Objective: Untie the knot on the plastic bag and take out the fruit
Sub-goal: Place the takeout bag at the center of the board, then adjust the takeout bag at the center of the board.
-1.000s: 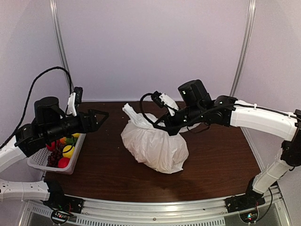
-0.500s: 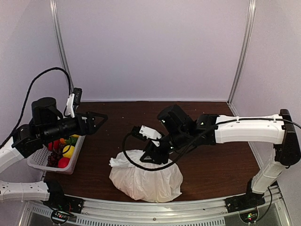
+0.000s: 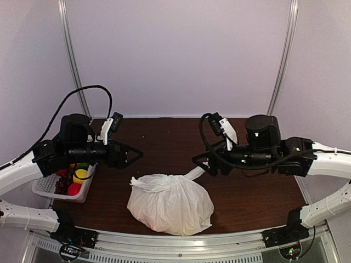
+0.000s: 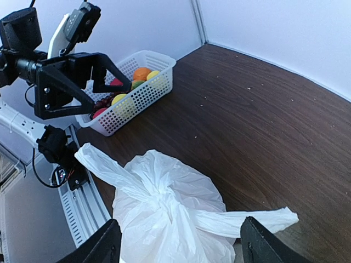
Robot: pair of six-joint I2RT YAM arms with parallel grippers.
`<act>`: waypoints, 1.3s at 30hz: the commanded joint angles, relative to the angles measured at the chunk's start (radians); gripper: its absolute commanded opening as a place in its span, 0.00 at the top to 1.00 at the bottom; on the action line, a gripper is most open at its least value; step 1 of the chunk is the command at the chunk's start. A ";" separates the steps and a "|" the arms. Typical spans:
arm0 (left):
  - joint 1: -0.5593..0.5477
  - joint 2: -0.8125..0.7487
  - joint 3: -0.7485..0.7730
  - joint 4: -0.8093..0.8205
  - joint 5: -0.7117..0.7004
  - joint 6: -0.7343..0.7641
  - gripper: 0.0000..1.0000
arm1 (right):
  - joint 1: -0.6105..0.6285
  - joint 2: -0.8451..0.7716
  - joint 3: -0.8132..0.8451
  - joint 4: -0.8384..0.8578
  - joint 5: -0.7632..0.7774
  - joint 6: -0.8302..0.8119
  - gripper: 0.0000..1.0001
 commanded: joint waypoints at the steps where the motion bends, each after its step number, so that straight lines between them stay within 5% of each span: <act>1: -0.029 0.086 0.030 0.036 0.079 0.062 0.03 | 0.031 -0.071 -0.128 -0.083 0.174 0.234 0.25; 10: -0.132 0.271 0.130 0.008 -0.031 0.121 0.03 | 0.162 -0.078 -0.267 -0.020 0.207 0.432 0.25; 20: -0.133 0.235 0.070 0.055 -0.099 0.049 0.03 | 0.288 0.077 -0.227 -0.038 0.292 0.518 0.28; 23: -0.132 0.207 0.045 0.070 -0.115 0.025 0.03 | 0.288 0.107 -0.213 -0.066 0.343 0.538 0.41; 29: -0.133 0.175 0.022 0.091 -0.133 -0.030 0.03 | 0.249 0.114 -0.211 -0.002 0.352 0.480 0.96; 39: -0.133 0.134 -0.003 0.114 -0.140 -0.093 0.03 | -0.004 0.131 -0.180 0.112 0.284 0.268 1.00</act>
